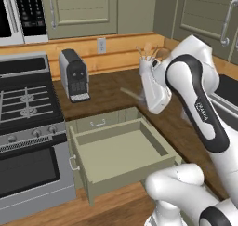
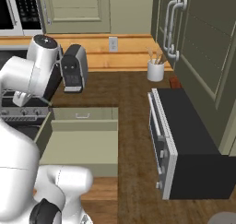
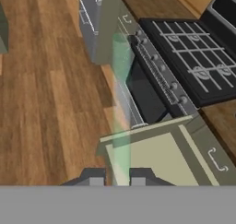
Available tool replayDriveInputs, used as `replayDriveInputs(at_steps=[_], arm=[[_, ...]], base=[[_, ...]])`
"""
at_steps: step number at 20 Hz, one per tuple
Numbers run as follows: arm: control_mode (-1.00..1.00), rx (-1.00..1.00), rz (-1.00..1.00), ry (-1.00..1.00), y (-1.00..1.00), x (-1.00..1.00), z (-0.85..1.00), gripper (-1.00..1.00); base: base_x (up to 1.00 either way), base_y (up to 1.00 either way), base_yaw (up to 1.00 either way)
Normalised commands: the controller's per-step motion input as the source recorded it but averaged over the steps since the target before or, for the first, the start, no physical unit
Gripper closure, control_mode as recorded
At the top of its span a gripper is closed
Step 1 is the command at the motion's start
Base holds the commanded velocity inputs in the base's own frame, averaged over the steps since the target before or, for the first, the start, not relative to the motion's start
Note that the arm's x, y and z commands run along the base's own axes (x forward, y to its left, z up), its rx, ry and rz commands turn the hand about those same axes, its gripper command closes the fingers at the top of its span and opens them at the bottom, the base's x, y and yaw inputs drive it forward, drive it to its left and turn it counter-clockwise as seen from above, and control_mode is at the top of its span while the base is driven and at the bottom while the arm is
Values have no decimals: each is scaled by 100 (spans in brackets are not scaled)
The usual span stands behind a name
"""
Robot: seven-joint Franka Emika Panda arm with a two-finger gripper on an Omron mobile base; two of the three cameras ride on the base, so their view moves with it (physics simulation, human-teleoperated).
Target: Take a straw from the drawer in front and place it inside the glass cup on the dining counter.
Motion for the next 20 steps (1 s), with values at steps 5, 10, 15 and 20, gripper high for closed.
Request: replayDriveInputs(at_steps=[5, 10, 15, 20], arm=[[-100, 0, 4, -3, 0, -65, -2, 100], [100, 0, 3, 0, 2, -23, -3, 100], [100, 0, 0, 0, 0, 0, 0, 100], [100, 0, 0, 0, 0, 0, 0, 100]], base=[[0, 0, 0], [-17, 13, 5], [-43, 46, 20], [-46, 66, 39]])
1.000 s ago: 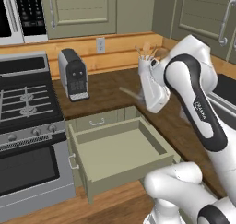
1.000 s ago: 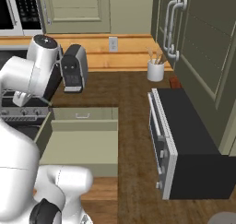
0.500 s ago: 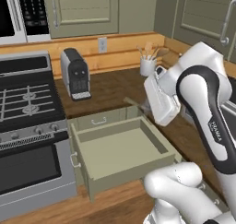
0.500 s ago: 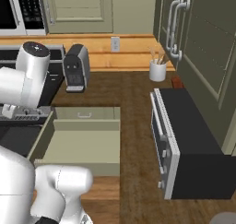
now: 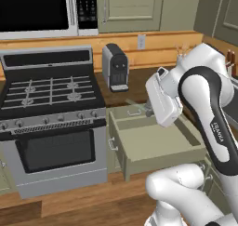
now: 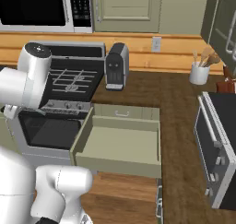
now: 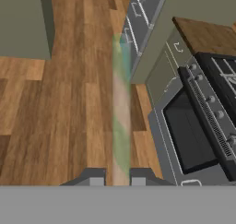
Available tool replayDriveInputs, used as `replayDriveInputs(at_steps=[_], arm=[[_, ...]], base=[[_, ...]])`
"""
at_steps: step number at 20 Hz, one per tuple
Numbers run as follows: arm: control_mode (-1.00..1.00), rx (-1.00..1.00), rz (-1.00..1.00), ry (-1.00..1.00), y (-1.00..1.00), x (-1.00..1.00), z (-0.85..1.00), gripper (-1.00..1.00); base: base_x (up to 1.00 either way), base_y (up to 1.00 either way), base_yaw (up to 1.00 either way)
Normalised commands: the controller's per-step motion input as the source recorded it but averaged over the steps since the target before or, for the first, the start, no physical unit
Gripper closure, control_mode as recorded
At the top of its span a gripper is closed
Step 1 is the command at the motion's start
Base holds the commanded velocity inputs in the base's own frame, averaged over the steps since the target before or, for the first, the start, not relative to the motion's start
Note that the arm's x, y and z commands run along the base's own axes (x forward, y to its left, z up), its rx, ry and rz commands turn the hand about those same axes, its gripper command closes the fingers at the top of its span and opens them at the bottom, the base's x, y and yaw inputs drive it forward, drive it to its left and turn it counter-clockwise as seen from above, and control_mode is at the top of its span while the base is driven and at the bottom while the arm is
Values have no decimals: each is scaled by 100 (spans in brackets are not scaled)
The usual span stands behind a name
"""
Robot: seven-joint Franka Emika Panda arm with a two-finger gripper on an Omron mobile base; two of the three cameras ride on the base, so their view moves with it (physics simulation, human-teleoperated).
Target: Take a straw from the drawer in front and place it inside the glass cup on the dining counter.
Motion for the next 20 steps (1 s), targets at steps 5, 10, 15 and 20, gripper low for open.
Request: replayDriveInputs(at_steps=[5, 10, 15, 20], arm=[[100, 0, 0, 0, 0, 0, 0, 100], [100, 0, 0, 0, 0, 0, 0, 100], [100, 0, 0, 0, 0, 0, 0, 100], [100, 0, 0, 0, 0, 0, 0, 100]], base=[[-49, 70, 53], [-56, 66, 58], [-59, 83, 55], [-40, 93, 51]])
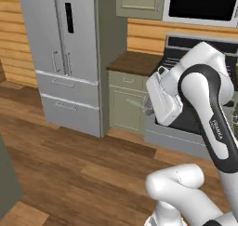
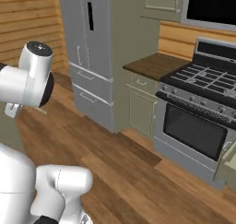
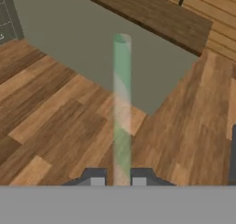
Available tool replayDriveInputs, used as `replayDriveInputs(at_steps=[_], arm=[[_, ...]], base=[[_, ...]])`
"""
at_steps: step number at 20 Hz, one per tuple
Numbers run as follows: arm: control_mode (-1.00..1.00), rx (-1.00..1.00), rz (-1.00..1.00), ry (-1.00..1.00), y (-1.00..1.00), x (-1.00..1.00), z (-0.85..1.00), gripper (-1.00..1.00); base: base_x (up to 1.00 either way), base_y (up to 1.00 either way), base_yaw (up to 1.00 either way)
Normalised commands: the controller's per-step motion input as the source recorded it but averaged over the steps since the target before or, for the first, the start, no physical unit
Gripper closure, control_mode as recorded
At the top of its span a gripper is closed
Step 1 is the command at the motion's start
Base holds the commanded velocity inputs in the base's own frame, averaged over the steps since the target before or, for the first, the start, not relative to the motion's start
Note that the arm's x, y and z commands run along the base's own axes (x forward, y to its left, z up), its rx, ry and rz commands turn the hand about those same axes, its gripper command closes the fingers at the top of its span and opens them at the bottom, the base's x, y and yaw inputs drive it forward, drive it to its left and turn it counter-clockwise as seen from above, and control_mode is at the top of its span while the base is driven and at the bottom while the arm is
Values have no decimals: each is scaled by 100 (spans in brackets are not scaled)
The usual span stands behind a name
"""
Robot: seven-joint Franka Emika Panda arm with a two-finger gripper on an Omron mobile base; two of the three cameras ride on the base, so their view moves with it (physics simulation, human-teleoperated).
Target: Take a straw from the drawer in front and place it inside the glass cup on the dining counter.
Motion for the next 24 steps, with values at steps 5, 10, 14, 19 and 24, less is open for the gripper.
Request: replayDriveInputs(at_steps=[5, 10, 14, 19, 24], arm=[[100, 0, 0, 0, 0, 0, 0, 100], [100, 0, 0, 0, 0, 0, 0, 100], [100, 0, 0, 0, 0, 0, 0, 100], [100, 0, 0, 0, 0, 0, 0, 100], [100, 0, 0, 0, 0, 0, 0, 100]], base=[[-1, 68, 46], [73, 3, 27], [99, 0, 20], [99, 0, 22], [99, -2, 35]])
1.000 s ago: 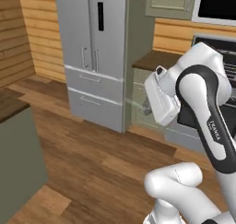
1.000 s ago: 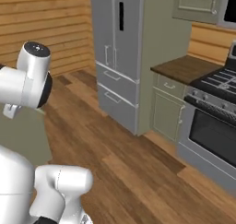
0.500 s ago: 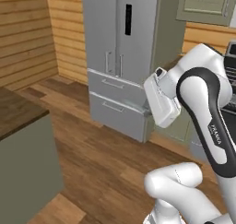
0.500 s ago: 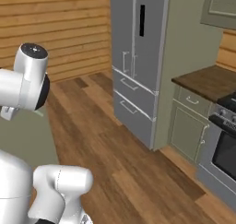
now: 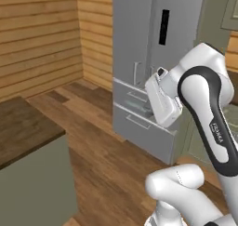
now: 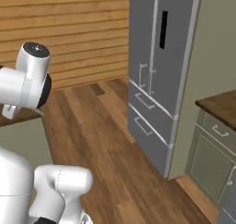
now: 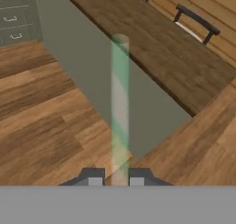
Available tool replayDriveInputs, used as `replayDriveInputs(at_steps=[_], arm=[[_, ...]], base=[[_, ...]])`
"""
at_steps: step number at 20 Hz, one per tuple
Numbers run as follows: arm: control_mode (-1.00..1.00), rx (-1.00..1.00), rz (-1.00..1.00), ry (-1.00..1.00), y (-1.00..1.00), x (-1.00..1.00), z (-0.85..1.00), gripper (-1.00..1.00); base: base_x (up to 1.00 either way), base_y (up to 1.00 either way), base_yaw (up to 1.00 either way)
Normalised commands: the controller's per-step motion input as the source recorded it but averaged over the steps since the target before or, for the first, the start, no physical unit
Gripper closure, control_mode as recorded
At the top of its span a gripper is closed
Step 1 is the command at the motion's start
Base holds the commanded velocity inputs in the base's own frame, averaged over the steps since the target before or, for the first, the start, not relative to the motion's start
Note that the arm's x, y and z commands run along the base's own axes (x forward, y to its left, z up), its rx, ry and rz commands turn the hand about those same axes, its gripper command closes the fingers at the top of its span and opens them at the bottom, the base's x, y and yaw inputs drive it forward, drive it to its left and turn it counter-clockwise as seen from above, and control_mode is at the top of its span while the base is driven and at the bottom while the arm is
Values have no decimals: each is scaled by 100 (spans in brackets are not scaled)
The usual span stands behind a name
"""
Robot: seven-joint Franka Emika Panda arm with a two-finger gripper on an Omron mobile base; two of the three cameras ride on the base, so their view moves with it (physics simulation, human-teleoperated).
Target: Take a straw from the drawer in front and place it inside the glass cup on the dining counter.
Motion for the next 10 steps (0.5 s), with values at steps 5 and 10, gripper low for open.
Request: replayDriveInputs(at_steps=[5, 10], arm=[[100, 0, 0, 0, 0, 0, 0, 100], [100, 0, 0, 0, 0, 0, 0, 100]], base=[[98, -5, 37], [96, -11, 38]])
